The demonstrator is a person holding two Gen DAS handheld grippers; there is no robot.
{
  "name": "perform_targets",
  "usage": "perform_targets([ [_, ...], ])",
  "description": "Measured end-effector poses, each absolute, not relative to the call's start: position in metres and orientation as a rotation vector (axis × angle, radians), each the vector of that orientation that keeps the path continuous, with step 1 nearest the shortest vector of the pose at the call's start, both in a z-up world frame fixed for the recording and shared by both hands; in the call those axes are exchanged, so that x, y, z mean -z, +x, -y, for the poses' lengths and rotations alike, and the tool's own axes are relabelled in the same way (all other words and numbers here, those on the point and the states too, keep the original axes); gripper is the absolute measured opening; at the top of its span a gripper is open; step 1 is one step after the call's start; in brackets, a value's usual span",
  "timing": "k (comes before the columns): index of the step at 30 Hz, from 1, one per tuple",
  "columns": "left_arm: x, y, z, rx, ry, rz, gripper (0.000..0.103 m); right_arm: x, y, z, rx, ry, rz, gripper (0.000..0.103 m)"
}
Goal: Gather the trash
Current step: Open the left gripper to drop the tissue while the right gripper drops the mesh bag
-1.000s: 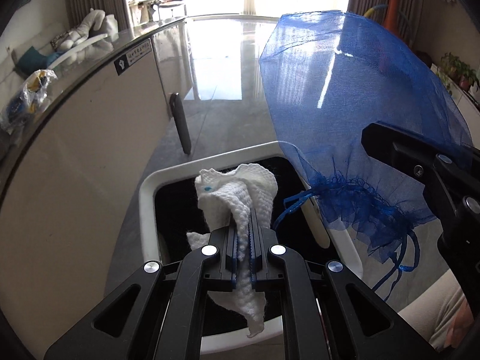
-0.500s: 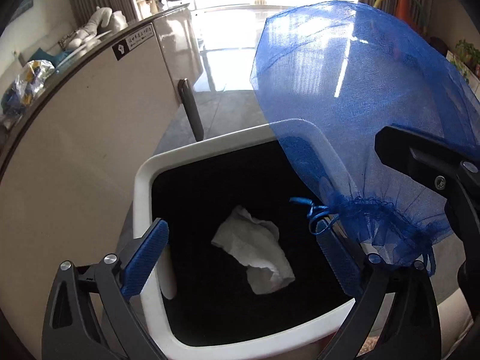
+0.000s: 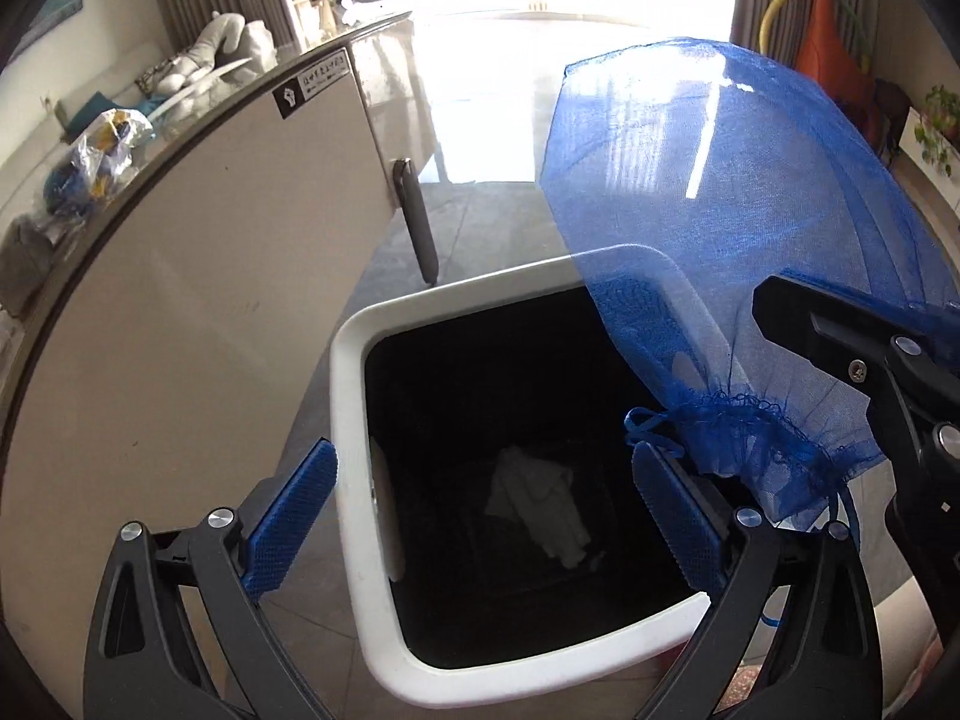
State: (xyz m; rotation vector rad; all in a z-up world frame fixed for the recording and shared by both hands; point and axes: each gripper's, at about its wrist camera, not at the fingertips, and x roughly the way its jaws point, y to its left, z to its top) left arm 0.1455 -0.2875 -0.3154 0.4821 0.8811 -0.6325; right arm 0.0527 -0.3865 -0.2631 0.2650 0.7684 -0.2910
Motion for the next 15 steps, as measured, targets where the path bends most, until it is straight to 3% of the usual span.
perform_targets([
  [15, 0.290, 0.170, 0.219, 0.465, 0.462, -0.834, 0.098, 0.317, 0.093, 0.368, 0.288, 0.264, -0.946, 0.010],
])
